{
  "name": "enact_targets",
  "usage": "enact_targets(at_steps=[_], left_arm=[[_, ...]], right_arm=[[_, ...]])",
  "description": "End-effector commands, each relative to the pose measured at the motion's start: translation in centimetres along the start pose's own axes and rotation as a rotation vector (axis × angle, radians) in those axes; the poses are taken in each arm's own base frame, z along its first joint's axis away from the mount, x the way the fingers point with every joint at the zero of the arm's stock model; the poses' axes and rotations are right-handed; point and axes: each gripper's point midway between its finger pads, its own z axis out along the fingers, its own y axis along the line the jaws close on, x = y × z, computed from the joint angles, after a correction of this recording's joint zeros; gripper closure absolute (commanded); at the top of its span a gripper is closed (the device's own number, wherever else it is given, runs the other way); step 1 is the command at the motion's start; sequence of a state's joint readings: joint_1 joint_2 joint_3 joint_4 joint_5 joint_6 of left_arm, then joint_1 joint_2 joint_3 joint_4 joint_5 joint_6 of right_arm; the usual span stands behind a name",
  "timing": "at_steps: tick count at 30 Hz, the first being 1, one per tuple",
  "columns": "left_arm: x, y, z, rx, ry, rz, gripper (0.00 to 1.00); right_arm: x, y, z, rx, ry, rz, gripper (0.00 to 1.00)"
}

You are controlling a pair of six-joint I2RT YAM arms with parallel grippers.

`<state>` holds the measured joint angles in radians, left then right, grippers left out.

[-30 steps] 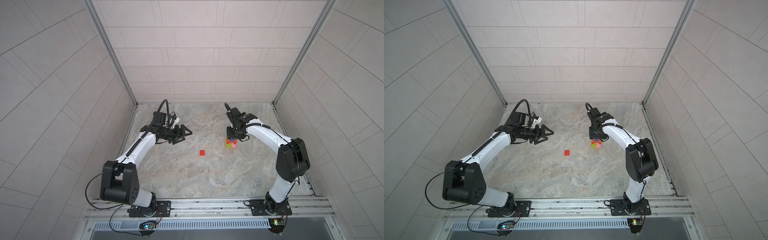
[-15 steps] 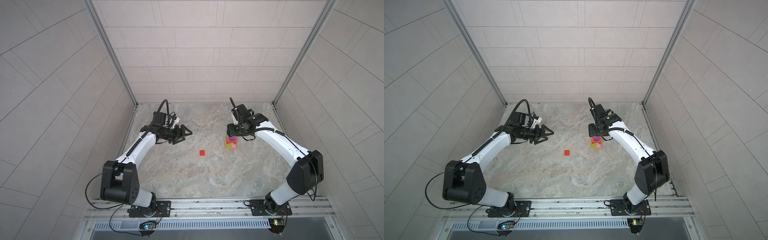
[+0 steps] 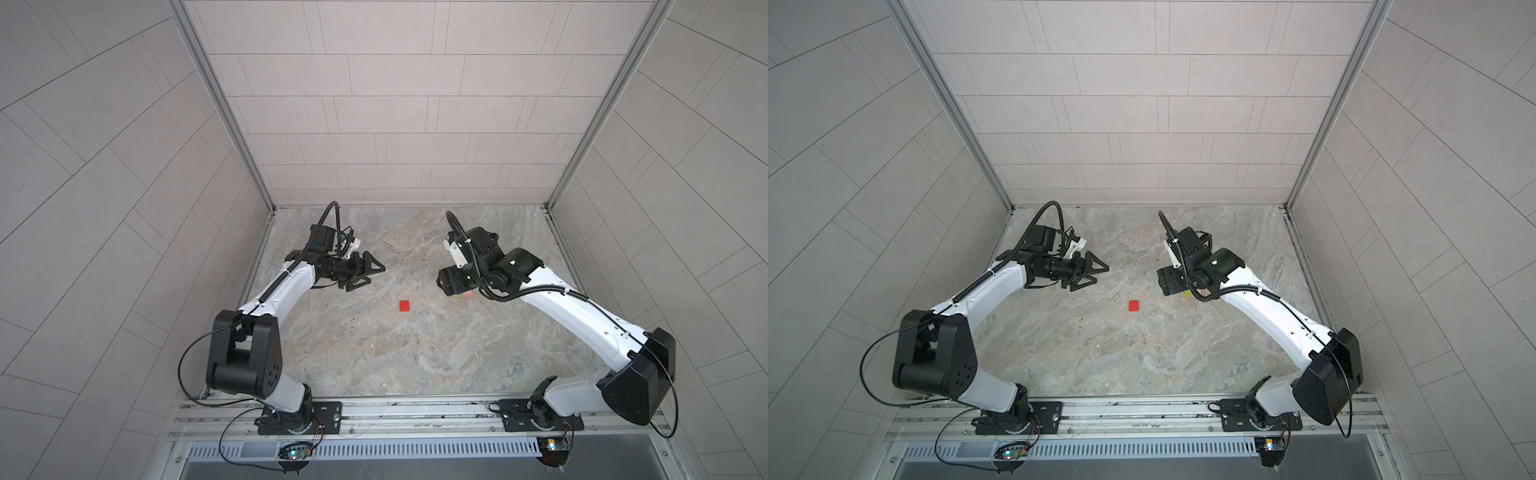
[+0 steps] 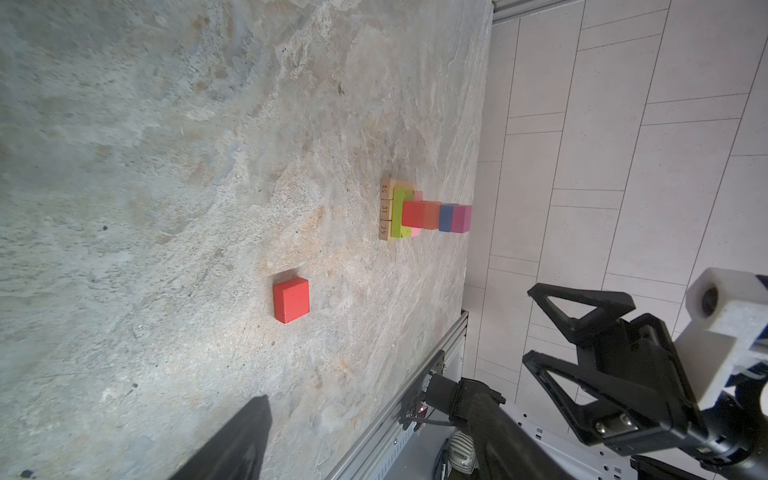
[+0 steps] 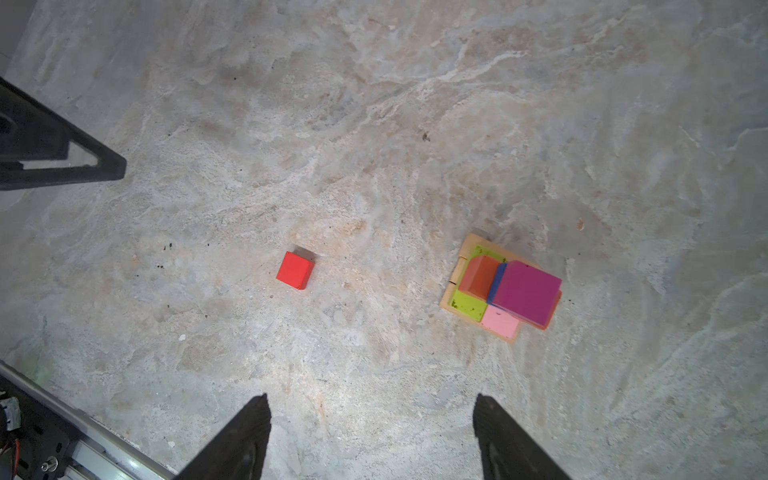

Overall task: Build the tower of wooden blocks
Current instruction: 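Raise the right gripper and move it toward the red cube, then lower the right gripper onto the red cube and close on it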

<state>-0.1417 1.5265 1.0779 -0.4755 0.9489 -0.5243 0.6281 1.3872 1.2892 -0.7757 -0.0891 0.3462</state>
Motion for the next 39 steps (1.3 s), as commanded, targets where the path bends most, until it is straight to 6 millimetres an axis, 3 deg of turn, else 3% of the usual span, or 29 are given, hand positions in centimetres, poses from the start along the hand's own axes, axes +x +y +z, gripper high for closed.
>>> enact_targets(at_steps=[1,12,20,25,39], left_arm=[[-0.7,-0.1,-0.2,-0.001,-0.013,0.012,0.18],[-0.5,-0.2,-0.5,-0.001,-0.017,0.017,0.18],[-0.6,-1.2,-2.0,0.001,-0.073,0.058,0.18],[-0.6,-0.7,-2.0,-0.008,-0.070,0.043,0.18],[-1.7,0.3,-3.4,-0.022,-0.121,0.011,0.18]], right_arm=[[-0.6,1.3,-0.9,-0.016,-0.066,-0.068,0.21],[0.9,3.6,0.3,-0.013,-0.032,-0.184,0.19],[2.5,5.7,4.4,-0.051,0.015,-0.204,0.22],[3.3,6.5,7.2,-0.028,0.093,-0.226,0.25],[4.2,7.6,11.6,-0.033,0.244,-0.401,0.27]])
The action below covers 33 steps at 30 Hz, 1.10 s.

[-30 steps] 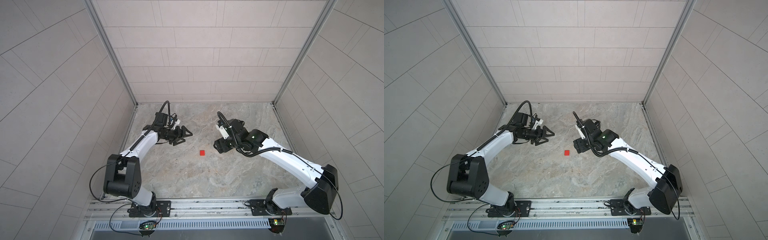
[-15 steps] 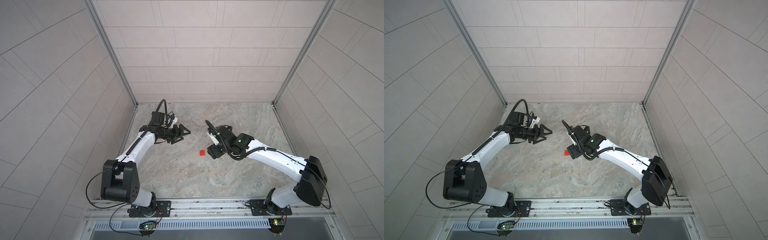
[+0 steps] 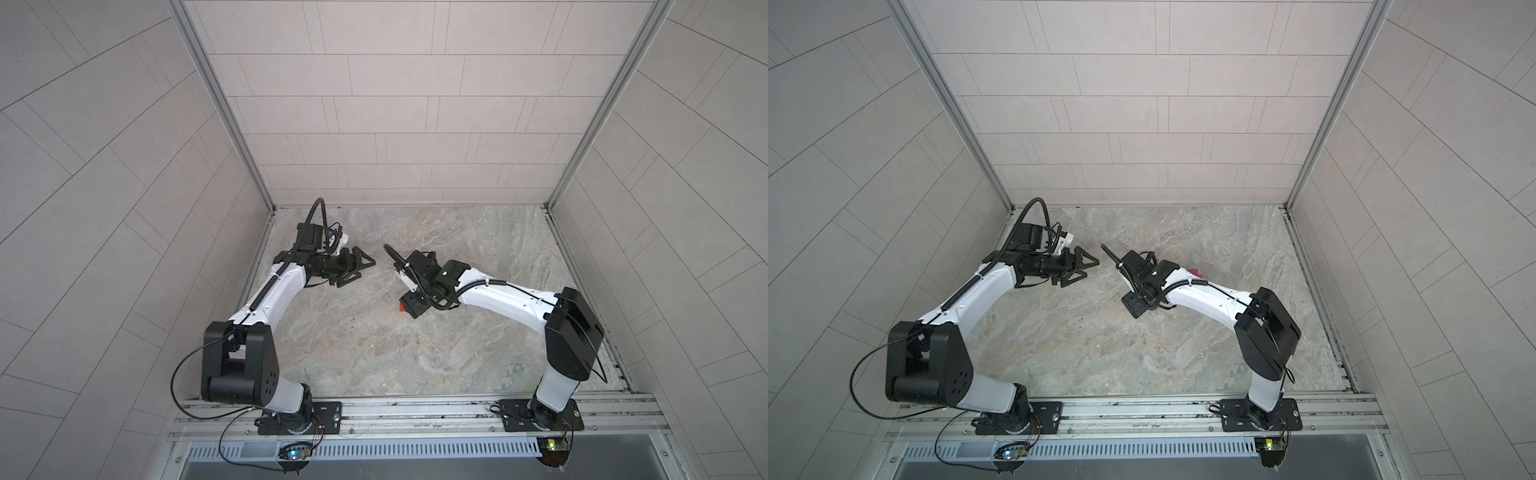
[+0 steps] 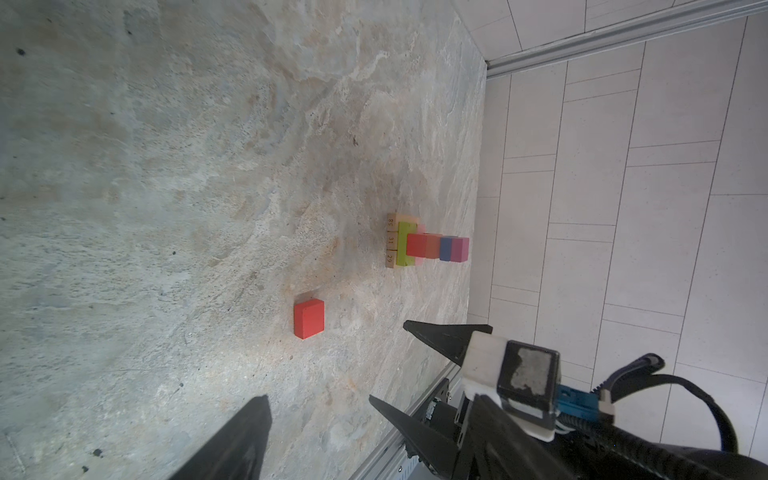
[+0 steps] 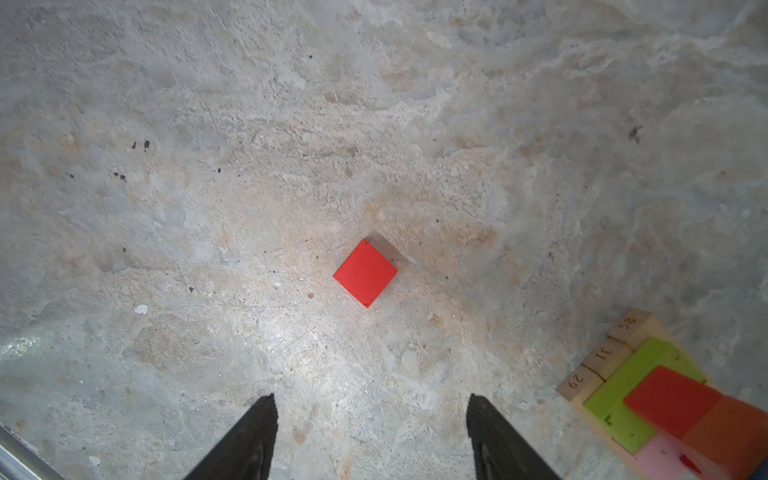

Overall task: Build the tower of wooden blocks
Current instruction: 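Lower the right gripper onto the red cube and close on it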

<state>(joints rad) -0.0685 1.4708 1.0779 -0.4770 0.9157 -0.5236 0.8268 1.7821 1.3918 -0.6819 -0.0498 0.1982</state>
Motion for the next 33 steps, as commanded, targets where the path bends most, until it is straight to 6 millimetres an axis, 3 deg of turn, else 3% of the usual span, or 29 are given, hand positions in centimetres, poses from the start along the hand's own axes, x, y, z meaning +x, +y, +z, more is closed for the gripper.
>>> enact_targets(at_steps=[1,17,33], left_arm=[[-0.1,0.0,-0.7,0.001,-0.018,0.006,0.19],[-1.0,0.6,-1.8,-0.004,-0.061,-0.013,0.19],[-1.0,0.8,-1.8,-0.001,-0.061,-0.022,0.19]], right_arm=[[0.6,0.4,1.1,-0.007,0.049,-0.080,0.27],[0.6,0.0,6.5,0.039,0.124,-0.096,0.31],[0.1,-1.6,9.2,0.057,0.134,-0.023,0.39]])
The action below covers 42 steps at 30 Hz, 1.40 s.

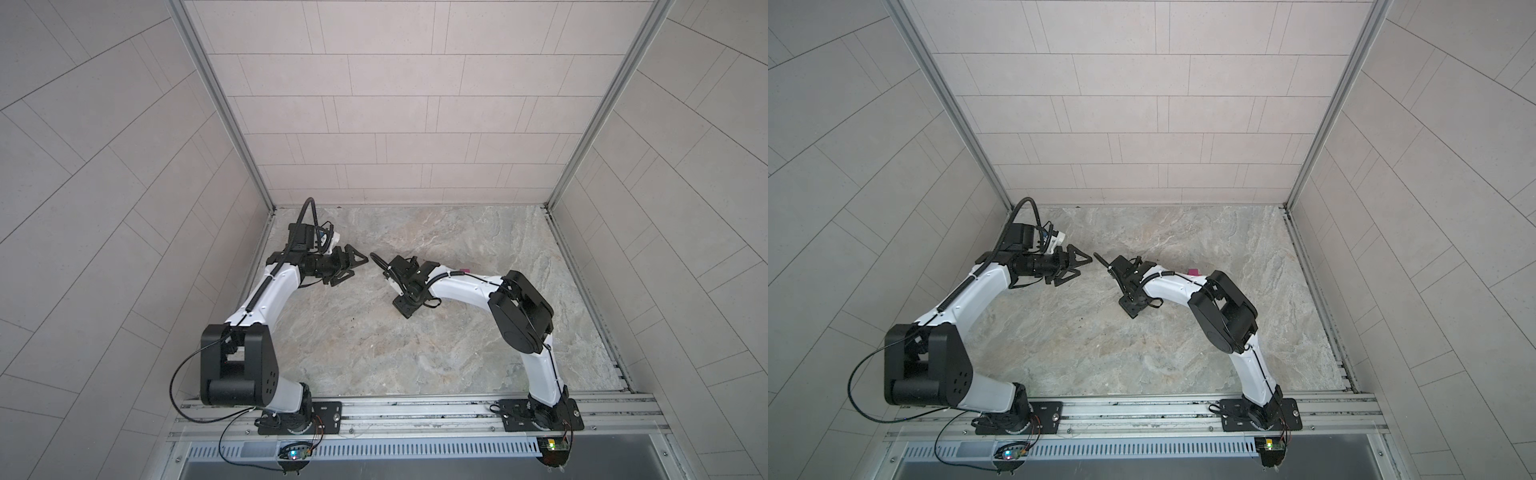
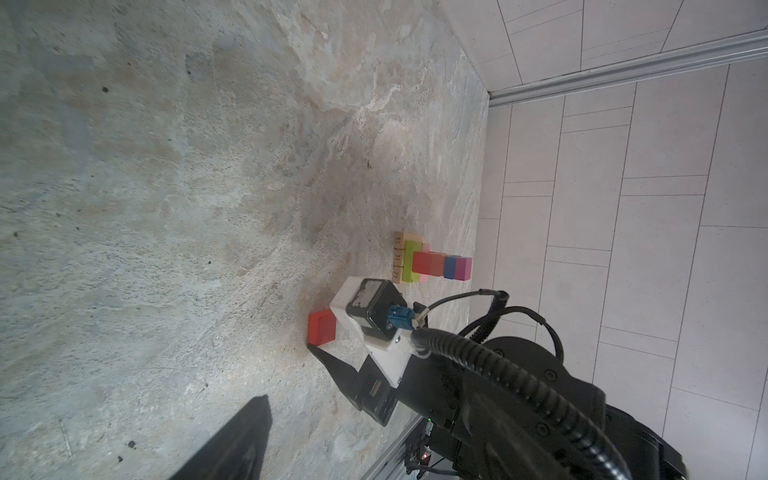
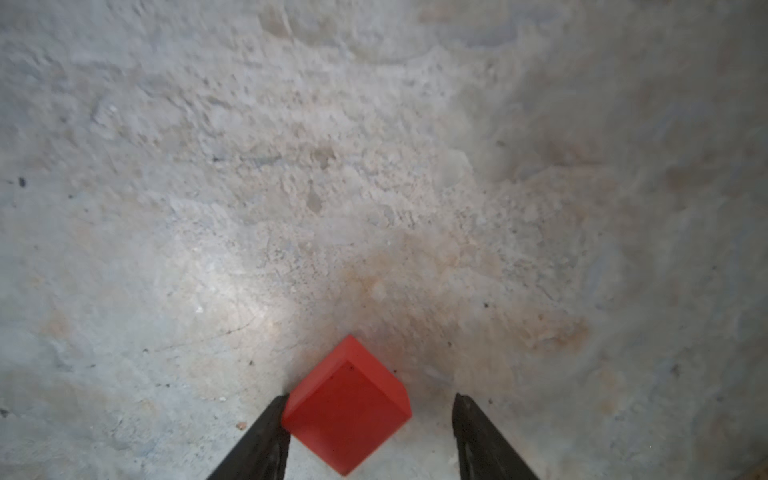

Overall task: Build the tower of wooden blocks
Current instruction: 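Lower the right gripper onto the red cube and close on it, then lift the red cube with the right gripper off the table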

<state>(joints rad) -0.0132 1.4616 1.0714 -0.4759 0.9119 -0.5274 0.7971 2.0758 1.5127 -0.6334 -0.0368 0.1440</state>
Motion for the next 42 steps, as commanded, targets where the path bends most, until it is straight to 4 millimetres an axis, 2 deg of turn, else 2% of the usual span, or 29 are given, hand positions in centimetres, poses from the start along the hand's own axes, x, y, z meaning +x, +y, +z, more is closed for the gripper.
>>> enact_targets(at_steps=[1,16,33,42], left_arm=[[0.2,-0.4,-0.4,0.013,-0.010,0.010,0.19],[0.1,-0.4,-0.4,0.015,-0.013,0.009,0.19],[0.1,-0.4,-0.3,0.018,-0.011,0.006,0.19],[0.0,-0.3,-0.3,0.017,-0.013,0.003,0.19]], right_arm=[[-0.1,-0.7,0.5,0.020,0.011,0.026,0.40],[-1.3,-1.6,-0.4,-0.027,-0.033,0.102,0.55],[-0.5,-2.0,-1.6,-0.009,-0.025,0.097,0.53],[-0.3,-2.2,-2.1,0.004,-0.031,0.091,0.56]])
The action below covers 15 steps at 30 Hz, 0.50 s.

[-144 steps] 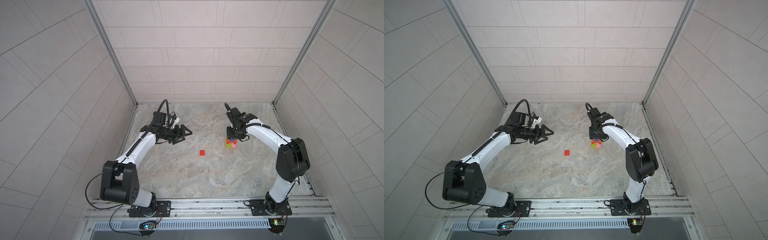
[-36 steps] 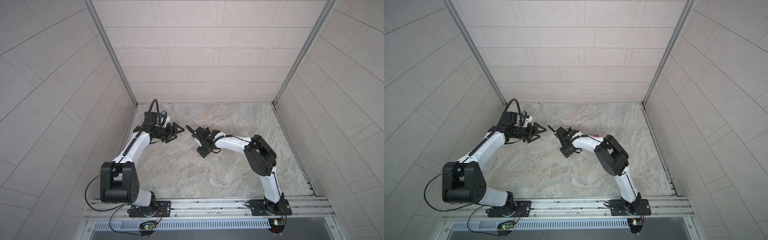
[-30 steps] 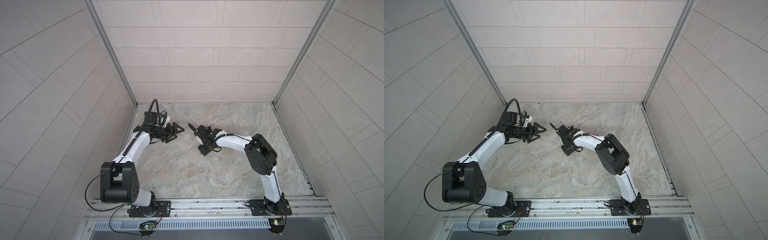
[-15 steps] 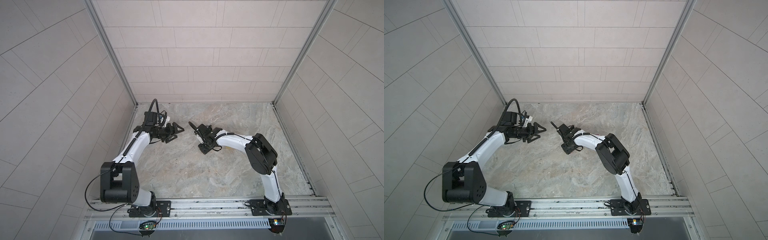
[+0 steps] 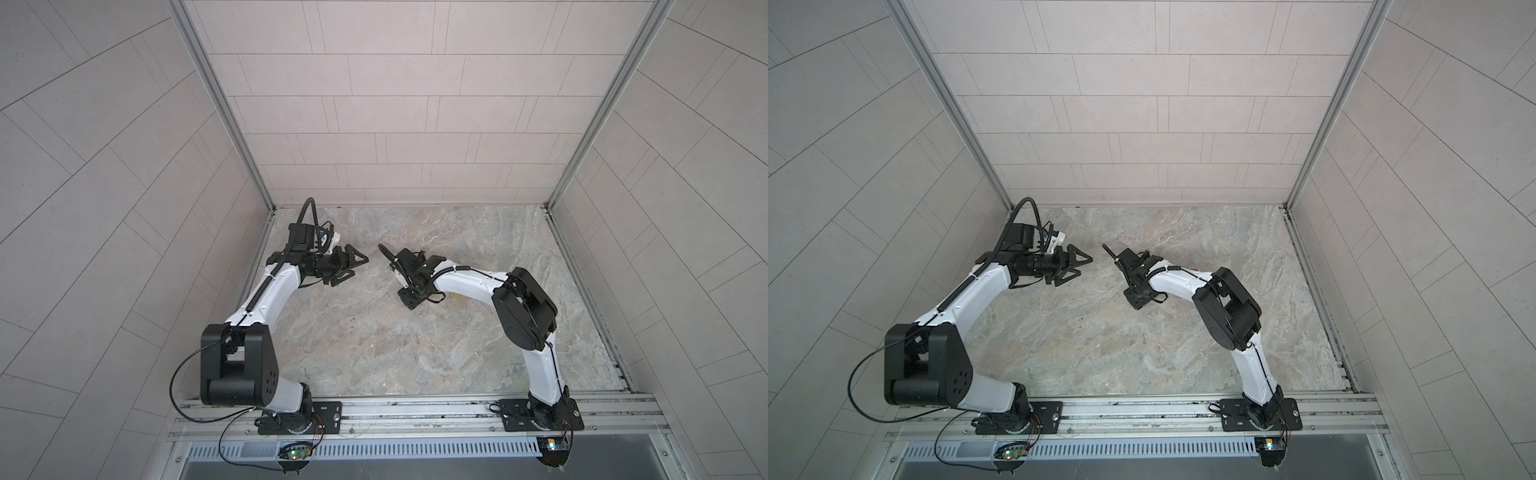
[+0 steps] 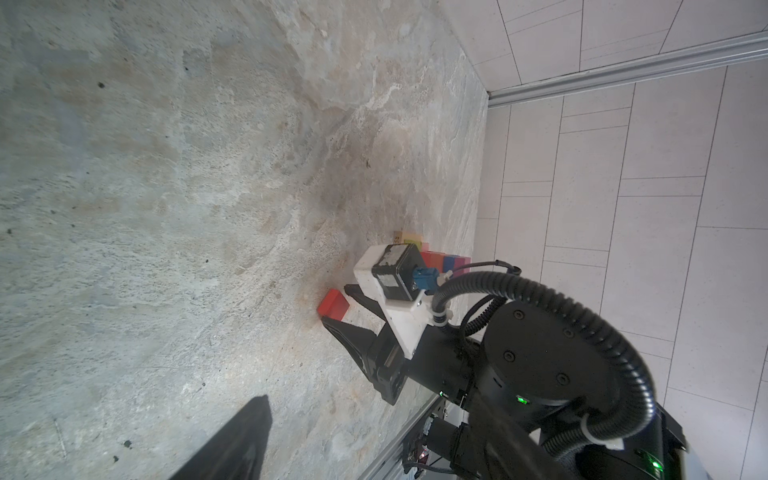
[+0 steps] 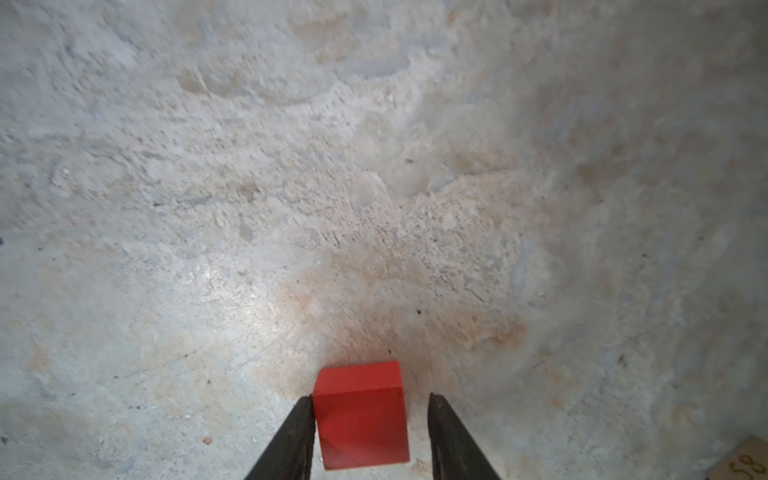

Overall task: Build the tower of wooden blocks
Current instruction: 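Lift the red cube with the right gripper off the table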

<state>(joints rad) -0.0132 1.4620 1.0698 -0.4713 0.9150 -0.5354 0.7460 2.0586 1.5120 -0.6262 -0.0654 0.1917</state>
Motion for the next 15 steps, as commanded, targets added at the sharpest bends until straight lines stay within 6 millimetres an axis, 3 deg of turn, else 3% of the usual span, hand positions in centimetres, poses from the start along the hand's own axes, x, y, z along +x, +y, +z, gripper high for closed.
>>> enact_targets(at_steps=[1,15], left_arm=[[0.07,-0.20,-0.28,0.012,-0.012,0.010,0.19],[0.10,-0.26,-0.37,0.015,-0.014,0.011,0.19]], right_arm=[[0.13,-0.37,-1.71,0.020,-0.015,-0.006,0.56],[0.80,0.04,-1.04,-0.005,0.014,-0.009,0.55]])
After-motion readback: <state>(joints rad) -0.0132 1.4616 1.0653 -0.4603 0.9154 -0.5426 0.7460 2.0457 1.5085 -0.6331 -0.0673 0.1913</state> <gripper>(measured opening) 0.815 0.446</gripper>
